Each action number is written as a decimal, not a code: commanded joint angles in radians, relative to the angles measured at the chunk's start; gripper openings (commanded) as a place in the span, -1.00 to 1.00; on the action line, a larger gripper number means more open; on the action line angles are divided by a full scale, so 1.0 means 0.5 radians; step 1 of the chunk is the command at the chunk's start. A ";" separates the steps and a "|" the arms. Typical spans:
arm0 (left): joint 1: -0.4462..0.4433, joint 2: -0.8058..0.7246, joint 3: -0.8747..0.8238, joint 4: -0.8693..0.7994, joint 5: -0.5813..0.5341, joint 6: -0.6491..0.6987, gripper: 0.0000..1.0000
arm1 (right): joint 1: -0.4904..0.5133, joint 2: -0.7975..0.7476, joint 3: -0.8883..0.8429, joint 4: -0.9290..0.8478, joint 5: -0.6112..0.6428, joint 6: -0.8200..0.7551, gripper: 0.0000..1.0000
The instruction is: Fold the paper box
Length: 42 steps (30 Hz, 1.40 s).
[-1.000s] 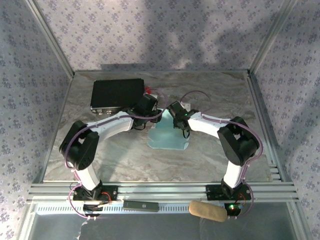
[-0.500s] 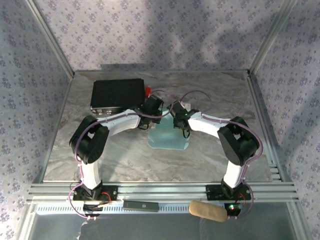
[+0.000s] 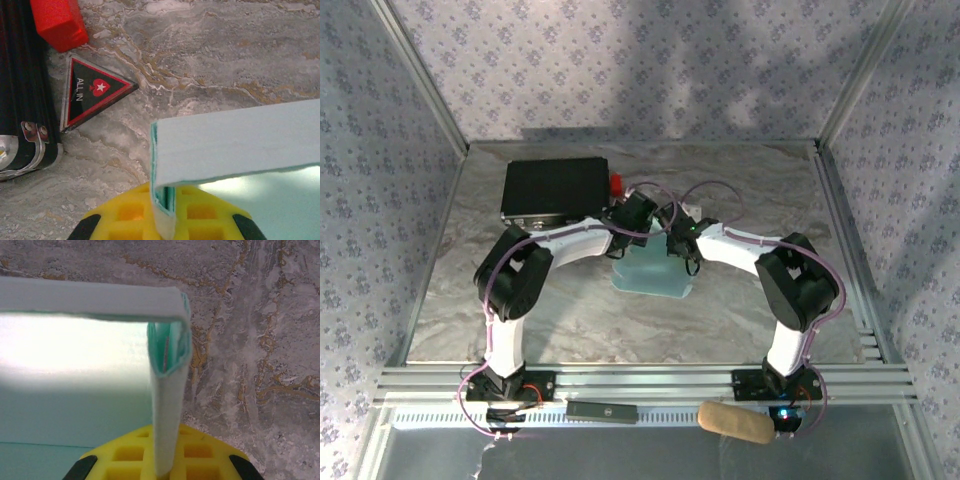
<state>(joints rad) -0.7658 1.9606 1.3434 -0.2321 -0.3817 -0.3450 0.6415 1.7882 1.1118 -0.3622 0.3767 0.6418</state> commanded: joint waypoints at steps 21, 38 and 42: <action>-0.049 -0.068 0.128 -0.245 -0.149 -0.045 0.12 | -0.009 0.068 0.060 -0.113 -0.002 0.020 -1.00; -0.042 0.162 0.238 -0.257 -0.186 0.010 -0.53 | -0.013 0.072 0.074 -0.125 -0.042 0.015 -1.00; -0.040 0.195 0.234 -0.233 -0.204 0.000 -0.53 | -0.013 0.077 0.087 -0.134 -0.048 0.013 -1.00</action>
<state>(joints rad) -0.7643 2.0090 1.4456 -0.3279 -0.4271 -0.3416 0.6197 1.7973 1.1305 -0.3763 0.3428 0.6441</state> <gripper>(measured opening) 0.235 0.089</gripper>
